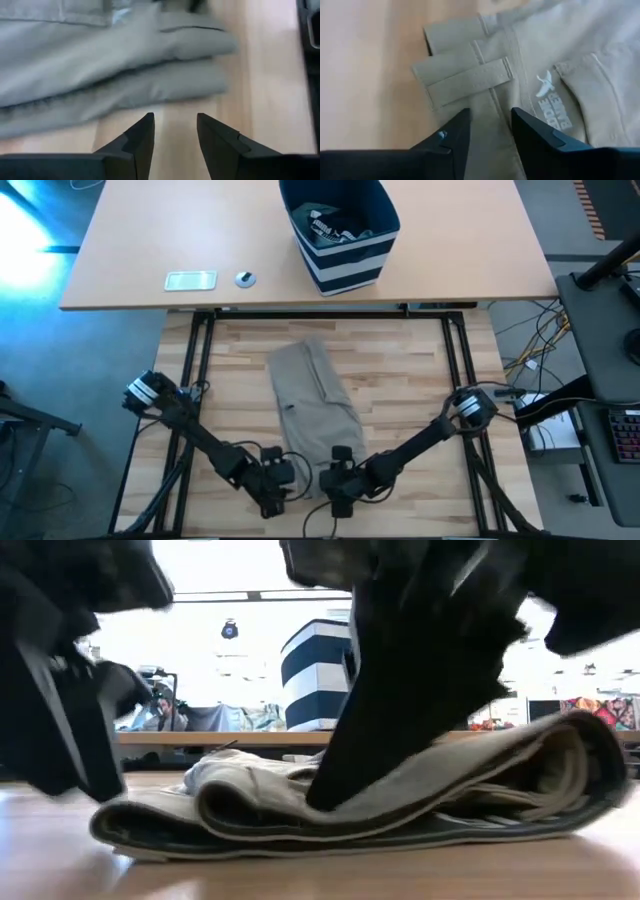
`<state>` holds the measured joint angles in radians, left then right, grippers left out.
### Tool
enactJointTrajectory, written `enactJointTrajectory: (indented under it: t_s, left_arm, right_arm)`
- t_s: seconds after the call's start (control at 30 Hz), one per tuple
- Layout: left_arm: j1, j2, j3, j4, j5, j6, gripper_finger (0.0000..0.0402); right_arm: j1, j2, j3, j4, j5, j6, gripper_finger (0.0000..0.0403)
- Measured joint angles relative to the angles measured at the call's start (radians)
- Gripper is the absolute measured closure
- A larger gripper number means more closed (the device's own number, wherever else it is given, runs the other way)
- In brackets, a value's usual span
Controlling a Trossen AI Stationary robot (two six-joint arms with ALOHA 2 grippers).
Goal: Fold Laundry from Bin
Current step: Fold the brown shorts
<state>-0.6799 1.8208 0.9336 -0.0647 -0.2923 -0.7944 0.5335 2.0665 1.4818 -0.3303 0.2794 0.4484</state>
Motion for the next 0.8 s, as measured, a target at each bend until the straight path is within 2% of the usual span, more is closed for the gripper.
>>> enactJointTrajectory:
  t_s: [0.13,0.27,0.37,0.53,0.63,0.8]
  left_arm:
    - [0.011,0.080,-0.007,0.144,-0.021,-0.031,0.0270]
    - [0.019,0.149,0.014,0.211,-0.055,-0.046,0.0270]
    - [0.026,0.181,0.035,0.250,-0.067,-0.045,0.0270]
    - [0.042,0.212,0.075,0.252,-0.063,-0.044,0.0273]
    - [0.058,0.221,0.098,0.249,-0.053,-0.019,0.0278]
    - [0.088,0.225,0.123,0.250,-0.039,0.027,0.0288]
  right_arm:
    - [0.003,-0.034,0.003,0.036,-0.027,0.029,0.0229]
    - [-0.005,-0.022,-0.001,0.027,-0.031,0.035,0.0202]
    - [-0.011,-0.004,-0.006,0.022,-0.074,0.039,0.0194]
    - [-0.025,0.005,-0.007,0.001,-0.180,0.143,0.0195]
    - [-0.024,-0.033,-0.001,-0.071,-0.182,0.234,0.0194]
    - [-0.023,-0.119,0.011,-0.203,-0.203,0.539,0.0185]
